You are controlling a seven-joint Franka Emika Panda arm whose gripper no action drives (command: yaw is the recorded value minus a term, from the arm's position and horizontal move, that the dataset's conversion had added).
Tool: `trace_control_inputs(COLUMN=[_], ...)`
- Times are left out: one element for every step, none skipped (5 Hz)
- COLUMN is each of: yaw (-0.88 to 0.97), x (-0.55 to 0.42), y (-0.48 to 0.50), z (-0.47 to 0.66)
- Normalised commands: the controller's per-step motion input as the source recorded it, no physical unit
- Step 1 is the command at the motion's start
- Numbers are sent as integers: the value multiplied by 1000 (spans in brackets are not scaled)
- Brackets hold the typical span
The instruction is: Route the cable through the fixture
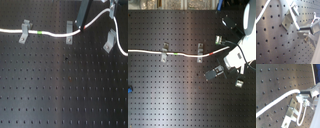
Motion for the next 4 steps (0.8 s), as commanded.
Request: trace_control_inputs(yaw=[177,223,-146,-297], x=[-218,-52,-2,-25], y=[336,299,19,-99], z=[16,-4,531,747])
